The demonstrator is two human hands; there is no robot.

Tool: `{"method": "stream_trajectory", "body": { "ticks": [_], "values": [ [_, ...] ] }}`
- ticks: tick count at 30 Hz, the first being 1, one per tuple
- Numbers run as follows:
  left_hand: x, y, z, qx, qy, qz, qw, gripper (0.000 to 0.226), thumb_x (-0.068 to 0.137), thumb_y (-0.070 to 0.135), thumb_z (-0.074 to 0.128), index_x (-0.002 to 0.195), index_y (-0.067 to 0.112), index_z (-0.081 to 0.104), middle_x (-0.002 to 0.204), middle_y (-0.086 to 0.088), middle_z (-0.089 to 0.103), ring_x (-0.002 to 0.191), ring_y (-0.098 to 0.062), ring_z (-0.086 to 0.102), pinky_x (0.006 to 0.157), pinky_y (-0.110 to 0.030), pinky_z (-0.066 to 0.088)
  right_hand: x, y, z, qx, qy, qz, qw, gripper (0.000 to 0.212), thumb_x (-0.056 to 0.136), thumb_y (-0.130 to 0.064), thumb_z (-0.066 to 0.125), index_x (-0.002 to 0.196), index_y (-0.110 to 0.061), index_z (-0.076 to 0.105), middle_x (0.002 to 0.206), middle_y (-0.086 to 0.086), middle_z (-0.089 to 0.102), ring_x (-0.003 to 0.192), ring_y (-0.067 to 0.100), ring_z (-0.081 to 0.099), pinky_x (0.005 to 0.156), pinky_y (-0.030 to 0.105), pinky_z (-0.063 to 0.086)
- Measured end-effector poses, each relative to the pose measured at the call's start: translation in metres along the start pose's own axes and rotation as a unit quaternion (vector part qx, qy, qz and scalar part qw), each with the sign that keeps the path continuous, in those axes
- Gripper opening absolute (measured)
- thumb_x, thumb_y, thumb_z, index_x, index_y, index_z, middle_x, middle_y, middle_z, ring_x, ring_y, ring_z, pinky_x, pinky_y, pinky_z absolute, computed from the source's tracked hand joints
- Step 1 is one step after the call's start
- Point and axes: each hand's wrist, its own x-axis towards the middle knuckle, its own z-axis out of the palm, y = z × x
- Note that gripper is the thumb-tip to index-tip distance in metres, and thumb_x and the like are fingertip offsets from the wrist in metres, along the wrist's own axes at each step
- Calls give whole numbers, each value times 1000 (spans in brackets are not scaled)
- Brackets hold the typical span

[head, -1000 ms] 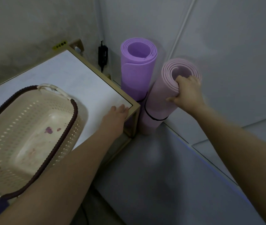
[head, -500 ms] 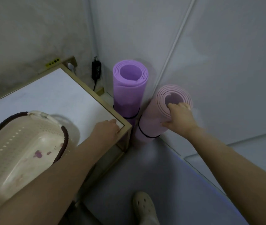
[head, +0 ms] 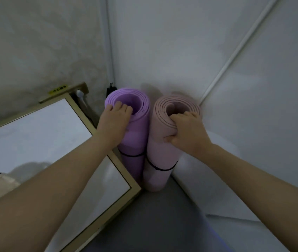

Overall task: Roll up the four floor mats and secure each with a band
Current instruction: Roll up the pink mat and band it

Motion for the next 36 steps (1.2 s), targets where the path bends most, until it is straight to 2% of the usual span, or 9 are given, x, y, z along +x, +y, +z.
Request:
{"method": "stream_trajectory", "body": {
  "ticks": [6, 12, 21, 25, 28, 30, 32, 34, 36],
  "values": [
    [34, -37, -10, 24, 5, -41, 999, 47, 89, 27, 60, 129, 17, 37, 131, -2, 45, 123, -26, 34, 93, -33, 31, 61, -2, 4, 30, 10, -35, 999, 45, 70, -37, 76, 103, -11, 61, 96, 4, 64, 96, 26, 54, 97, 33, 28],
    [54, -68, 4, 6, 26, -101, 995, 40, 86, 10, 59, 123, 15, 44, 125, -6, 50, 119, -31, 36, 86, -37, 32, 96, -15, 39, 72, 41, -60, 995, 47, 56, -22, 87, 94, -4, 66, 83, 9, 67, 82, 31, 61, 92, 43, 43],
    [70, -87, 35, -59, 44, -133, 988, 46, 84, 1, 58, 128, 10, 47, 129, -12, 51, 129, -34, 32, 98, -43, 34, 122, -12, 61, 56, -44, -119, 990, 50, 83, -3, 61, 132, -6, 51, 123, 13, 58, 123, 29, 44, 113, 37, 23],
    [84, -92, 36, -128, -14, -132, 983, 71, 87, -7, 51, 149, 9, 20, 157, -11, 17, 146, -32, 6, 114, -48, 26, 130, -12, 55, 51, -80, -171, 981, 45, 88, -4, 50, 132, -8, 50, 125, 12, 53, 124, 26, 41, 109, 32, 27],
    [87, -87, 36, -122, -58, -148, 980, 82, 91, 1, 50, 152, 13, -3, 160, -6, -5, 147, -27, -9, 118, -41, 18, 126, -15, 55, 14, -89, -177, 980, 42, 84, -1, 55, 126, -5, 53, 124, 15, 54, 124, 30, 43, 108, 35, 32],
    [86, -82, 34, -112, -63, -148, 981, 82, 92, 5, 49, 151, 14, -8, 160, -6, -9, 146, -26, -11, 117, -37, 14, 126, -18, 61, -16, -48, -167, 985, 37, 69, 4, 67, 106, 1, 63, 110, 23, 61, 114, 40, 55, 99, 46, 43],
    [82, -78, 31, -96, -63, -145, 983, 82, 93, 6, 48, 151, 12, -8, 160, -8, -8, 147, -26, -9, 118, -35, 9, 123, -25, 62, -54, -43, -122, 990, 26, 66, 0, 65, 92, 1, 66, 104, 26, 63, 107, 46, 58, 92, 53, 48],
    [75, -73, 27, -72, -58, -138, 986, 81, 91, 5, 49, 151, 9, -6, 160, -11, -6, 147, -27, -6, 118, -36, 5, 117, -31, 57, -81, -39, -76, 993, 26, 68, -3, 70, 93, -2, 66, 110, 26, 62, 109, 46, 57, 85, 49, 52],
    [63, -66, 24, -58, -38, -144, 987, 80, 89, 6, 52, 152, 8, 4, 159, -14, 3, 147, -30, 2, 118, -39, 10, 106, -35, 60, -63, -30, -66, 995, 36, 74, -2, 69, 109, -1, 60, 127, 27, 52, 124, 47, 46, 88, 43, 51]
  ]
}}
